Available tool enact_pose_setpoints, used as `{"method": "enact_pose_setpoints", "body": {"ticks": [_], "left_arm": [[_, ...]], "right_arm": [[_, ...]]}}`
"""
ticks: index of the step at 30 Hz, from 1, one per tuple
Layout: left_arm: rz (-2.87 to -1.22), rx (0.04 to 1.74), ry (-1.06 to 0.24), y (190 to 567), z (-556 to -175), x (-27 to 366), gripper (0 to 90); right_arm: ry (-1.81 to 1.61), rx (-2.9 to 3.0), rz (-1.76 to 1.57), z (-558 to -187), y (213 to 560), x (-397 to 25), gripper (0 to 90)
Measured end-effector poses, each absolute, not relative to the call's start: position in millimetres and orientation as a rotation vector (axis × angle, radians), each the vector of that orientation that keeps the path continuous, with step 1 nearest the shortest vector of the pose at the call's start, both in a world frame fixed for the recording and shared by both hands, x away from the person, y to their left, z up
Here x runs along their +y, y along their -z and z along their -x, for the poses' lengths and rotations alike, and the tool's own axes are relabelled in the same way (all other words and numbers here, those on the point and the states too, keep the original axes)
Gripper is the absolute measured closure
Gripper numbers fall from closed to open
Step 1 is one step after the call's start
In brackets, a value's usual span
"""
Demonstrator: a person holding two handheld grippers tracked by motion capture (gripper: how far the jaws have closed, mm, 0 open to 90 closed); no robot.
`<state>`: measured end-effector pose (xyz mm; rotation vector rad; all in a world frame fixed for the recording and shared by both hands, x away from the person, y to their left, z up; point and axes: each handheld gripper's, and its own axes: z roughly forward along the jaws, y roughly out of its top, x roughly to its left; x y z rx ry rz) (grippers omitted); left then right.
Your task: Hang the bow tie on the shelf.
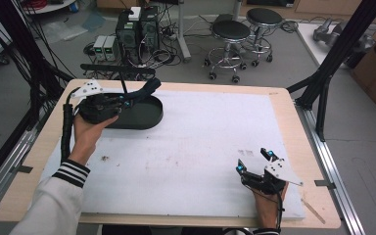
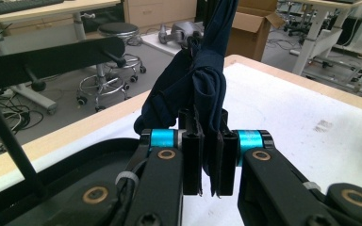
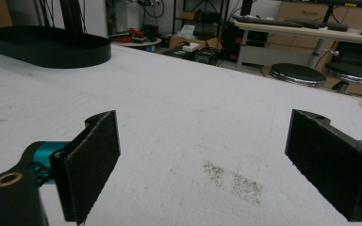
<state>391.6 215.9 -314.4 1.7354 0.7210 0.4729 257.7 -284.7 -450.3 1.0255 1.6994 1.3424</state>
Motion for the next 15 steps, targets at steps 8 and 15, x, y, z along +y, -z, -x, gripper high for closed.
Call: {"method": "enact_pose_setpoints", "body": {"ticks": [8,15], "left_arm": [[-1.732,0.745,-0.487,302,-408,210,84.8],[-1.68,0.755,-0.492,295,-423,207,84.7]], "right_arm": [[-1.344,1.698,-1.03,-257,450,-285,9.8],[-1.344,1.691,-1.026,-258,450,-285,9.8]]}}
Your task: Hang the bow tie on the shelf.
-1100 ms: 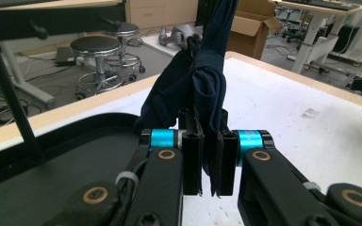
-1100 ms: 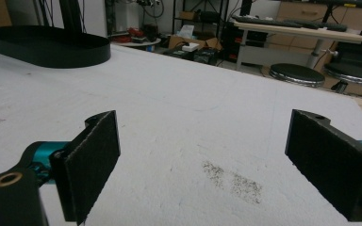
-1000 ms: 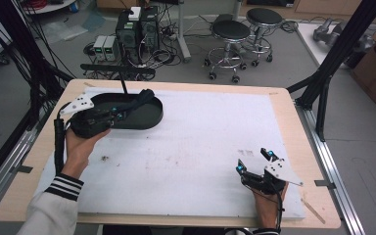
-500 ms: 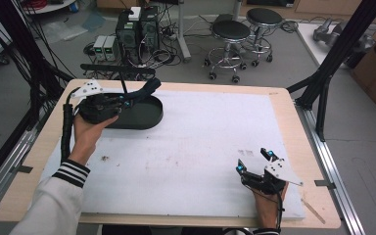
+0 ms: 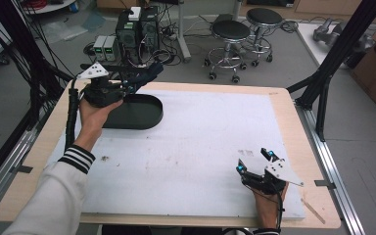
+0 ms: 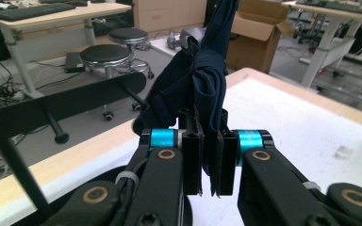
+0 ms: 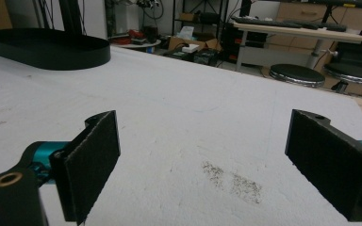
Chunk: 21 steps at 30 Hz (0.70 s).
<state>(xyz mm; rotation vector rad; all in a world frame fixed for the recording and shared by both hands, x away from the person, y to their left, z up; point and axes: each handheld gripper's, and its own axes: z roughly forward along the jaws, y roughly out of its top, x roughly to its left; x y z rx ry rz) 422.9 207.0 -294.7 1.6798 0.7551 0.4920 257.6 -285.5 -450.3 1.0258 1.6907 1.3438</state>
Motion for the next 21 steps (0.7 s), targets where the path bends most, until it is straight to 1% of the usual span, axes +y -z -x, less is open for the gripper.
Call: {"method": "enact_pose_setpoints", "body": {"ticks": [11,21], "left_arm": [[-1.638,0.814,-0.525,302,-436,215,84.8],[-1.624,0.856,-0.597,307,-442,216,84.9]], "right_arm": [[-1.342,1.695,-1.034,-257,450,-285,9.8],[-1.337,1.697,-1.03,-258,450,-284,9.8]]}}
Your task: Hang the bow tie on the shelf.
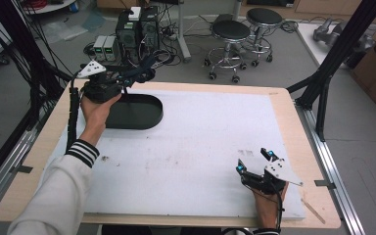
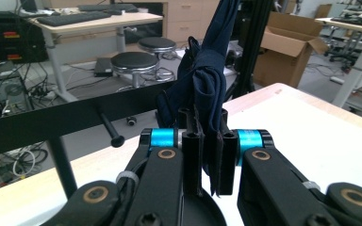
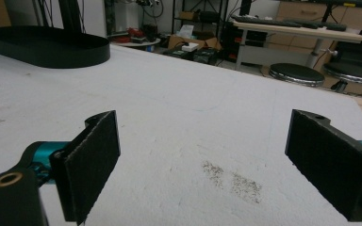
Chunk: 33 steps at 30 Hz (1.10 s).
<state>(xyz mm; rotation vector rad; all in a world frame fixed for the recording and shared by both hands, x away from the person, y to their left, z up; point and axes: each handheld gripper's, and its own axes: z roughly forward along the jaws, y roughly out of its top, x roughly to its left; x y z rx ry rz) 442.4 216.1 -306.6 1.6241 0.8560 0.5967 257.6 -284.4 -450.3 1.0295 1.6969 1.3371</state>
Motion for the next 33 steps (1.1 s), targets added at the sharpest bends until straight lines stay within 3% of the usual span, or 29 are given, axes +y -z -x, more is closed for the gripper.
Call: {"method": "enact_pose_setpoints", "body": {"ticks": [33], "left_arm": [[-1.664,1.011,-0.681,343,-447,215,85.5]], "right_arm": [[-1.334,1.698,-1.022,-257,450,-285,9.7]]}}
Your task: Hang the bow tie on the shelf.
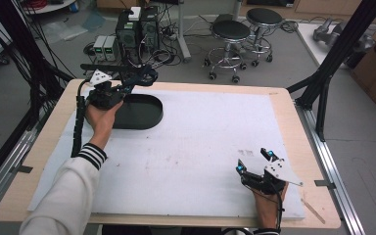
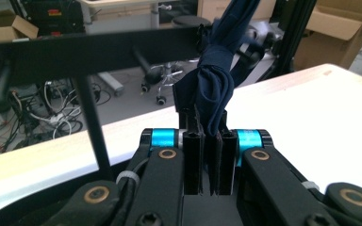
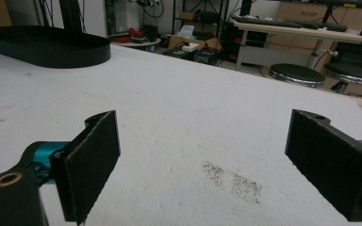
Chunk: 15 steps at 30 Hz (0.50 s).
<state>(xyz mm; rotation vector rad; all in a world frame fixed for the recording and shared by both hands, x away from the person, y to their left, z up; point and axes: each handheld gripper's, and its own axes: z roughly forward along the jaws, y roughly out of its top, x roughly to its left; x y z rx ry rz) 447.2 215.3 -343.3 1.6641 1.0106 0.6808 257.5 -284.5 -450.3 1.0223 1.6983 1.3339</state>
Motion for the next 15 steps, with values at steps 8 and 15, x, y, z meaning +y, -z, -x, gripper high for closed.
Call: {"method": "enact_pose_setpoints", "body": {"ticks": [8,15], "left_arm": [[-1.693,1.054,-0.63,359,-449,225,85.6],[-1.736,1.057,-0.596,371,-450,224,85.2]], "right_arm": [[-1.332,1.698,-1.02,-258,450,-284,9.8],[-1.333,1.698,-1.023,-257,450,-284,9.8]]}}
